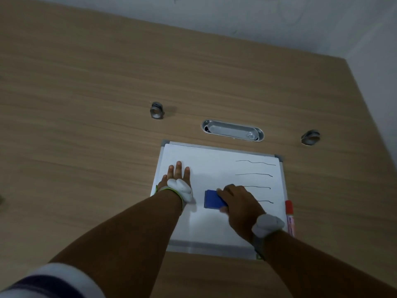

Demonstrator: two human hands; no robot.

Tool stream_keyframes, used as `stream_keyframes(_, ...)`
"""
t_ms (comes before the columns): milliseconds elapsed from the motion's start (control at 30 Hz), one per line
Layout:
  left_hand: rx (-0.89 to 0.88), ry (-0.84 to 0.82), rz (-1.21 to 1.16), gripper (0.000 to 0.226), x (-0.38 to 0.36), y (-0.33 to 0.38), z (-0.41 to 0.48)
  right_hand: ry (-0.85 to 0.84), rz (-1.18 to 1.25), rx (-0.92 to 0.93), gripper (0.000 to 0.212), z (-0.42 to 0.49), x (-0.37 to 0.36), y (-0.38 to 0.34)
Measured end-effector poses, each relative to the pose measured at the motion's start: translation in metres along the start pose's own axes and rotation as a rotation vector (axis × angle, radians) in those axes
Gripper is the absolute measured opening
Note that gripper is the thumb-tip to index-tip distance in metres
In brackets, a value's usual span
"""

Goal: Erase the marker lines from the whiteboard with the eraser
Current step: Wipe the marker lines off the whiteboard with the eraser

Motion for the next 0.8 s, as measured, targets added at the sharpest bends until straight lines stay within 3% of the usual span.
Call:
stream_keyframes(100, 0.005, -0.050, 0.225, 0.075, -0.003, -0.003, 0.003, -0.009, -0.031, 0.002, 0.046, 0.024, 0.014, 0.015)
stream_keyframes(300, 0.025, -0.071, 0.296, 0.064, -0.009, -0.006, 0.007, 0.012, -0.038, -0.231, 0.032, 0.074, 0.045, 0.067)
stream_keyframes(433, 0.021, -0.107, 0.180, 0.079, -0.009, -0.006, 0.008, 0.045, -0.014, -0.235, 0.034, 0.049, 0.036, 0.055)
stream_keyframes(533, 0.025, -0.028, 0.050, 0.098, 0.001, -0.001, 0.000, 0.078, 0.029, -0.201, 0.045, 0.007, 0.019, 0.039)
stream_keyframes(633, 0.040, -0.067, 0.134, 0.102, 0.008, 0.010, -0.006, 0.089, 0.039, -0.192, 0.049, -0.030, 0.011, 0.031)
stream_keyframes(733, 0.033, -0.103, 0.338, 0.088, 0.022, 0.025, -0.003, 0.067, 0.037, -0.204, 0.051, -0.034, 0.005, 0.030)
stream_keyframes(800, -0.014, -0.070, 0.334, 0.104, 0.024, 0.044, 0.000, 0.056, 0.027, -0.207, 0.050, -0.031, 0.006, 0.030)
Point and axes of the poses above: each hand's wrist, its own z-axis towards the middle knuckle, its own x-axis out of the back of the hand, y = z × x, the point moved 8 cm from there along z, towards the middle knuckle, and after that the axes turned 5 degrees about x, right-handed, at the moved point
